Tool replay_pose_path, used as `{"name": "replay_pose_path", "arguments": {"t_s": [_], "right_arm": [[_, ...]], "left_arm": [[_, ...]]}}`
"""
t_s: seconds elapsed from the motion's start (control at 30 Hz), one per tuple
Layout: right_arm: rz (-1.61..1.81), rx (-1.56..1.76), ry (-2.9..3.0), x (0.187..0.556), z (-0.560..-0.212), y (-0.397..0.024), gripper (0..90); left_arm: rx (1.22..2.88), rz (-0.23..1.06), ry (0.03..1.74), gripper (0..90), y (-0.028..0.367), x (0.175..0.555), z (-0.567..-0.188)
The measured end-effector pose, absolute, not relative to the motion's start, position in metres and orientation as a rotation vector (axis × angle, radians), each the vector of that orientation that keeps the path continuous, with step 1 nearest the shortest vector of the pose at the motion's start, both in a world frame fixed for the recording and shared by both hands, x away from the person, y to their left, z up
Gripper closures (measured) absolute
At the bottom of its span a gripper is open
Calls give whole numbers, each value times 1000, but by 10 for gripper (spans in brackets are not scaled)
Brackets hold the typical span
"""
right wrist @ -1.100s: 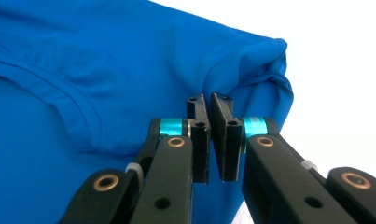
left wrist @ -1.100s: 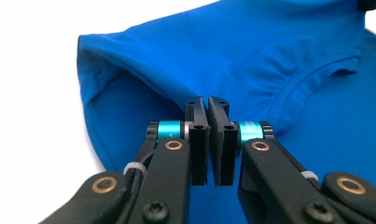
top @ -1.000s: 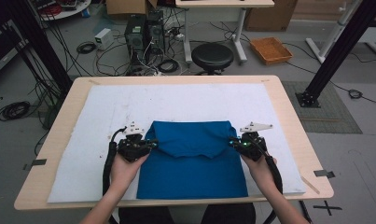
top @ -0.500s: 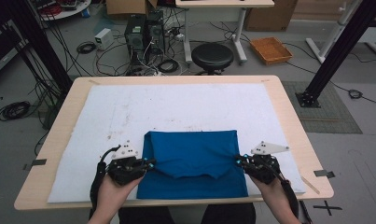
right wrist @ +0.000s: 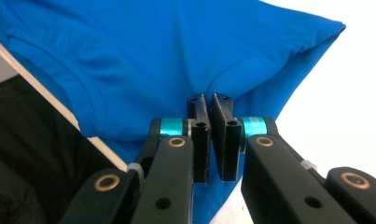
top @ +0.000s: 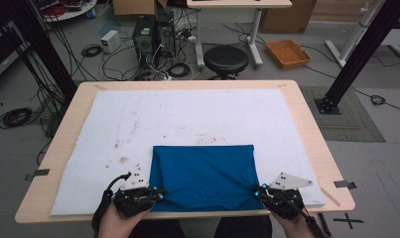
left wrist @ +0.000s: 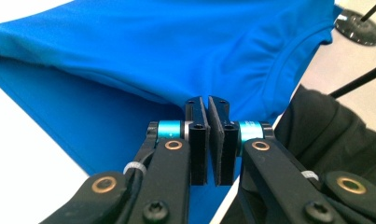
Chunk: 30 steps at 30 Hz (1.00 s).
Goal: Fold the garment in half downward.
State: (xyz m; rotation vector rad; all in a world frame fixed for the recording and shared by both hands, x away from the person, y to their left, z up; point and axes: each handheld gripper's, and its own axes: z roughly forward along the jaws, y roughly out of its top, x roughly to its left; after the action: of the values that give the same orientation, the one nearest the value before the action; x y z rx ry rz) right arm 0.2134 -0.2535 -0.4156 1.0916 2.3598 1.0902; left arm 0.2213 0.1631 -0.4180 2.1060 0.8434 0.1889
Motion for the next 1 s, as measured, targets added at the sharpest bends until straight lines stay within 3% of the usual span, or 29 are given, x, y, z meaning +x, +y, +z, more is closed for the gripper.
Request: {"name": "replay_pose_path", "arguments": {"t_s": [0.1,0.33,0.6,0.83,1.0], "right_arm": [[1078,1097,2369,212,-419,-254,863],[1101,1129,2307,222,-415,-261,732],[1123,1215,2173,276,-404,-267,592],[1168,1369,2124,339,-413,-267,597],[1102,1440,2111,366,-424,-266,599]], "left_arm": [[2112,194,843,843,163,220,-422],[2104,287,862,551,165,229,-419],[1975,398,994,480,181,287,-411],[1932,472,1116,468,185,338,-420],[1940,437,1166,471,185,354,-432]]}}
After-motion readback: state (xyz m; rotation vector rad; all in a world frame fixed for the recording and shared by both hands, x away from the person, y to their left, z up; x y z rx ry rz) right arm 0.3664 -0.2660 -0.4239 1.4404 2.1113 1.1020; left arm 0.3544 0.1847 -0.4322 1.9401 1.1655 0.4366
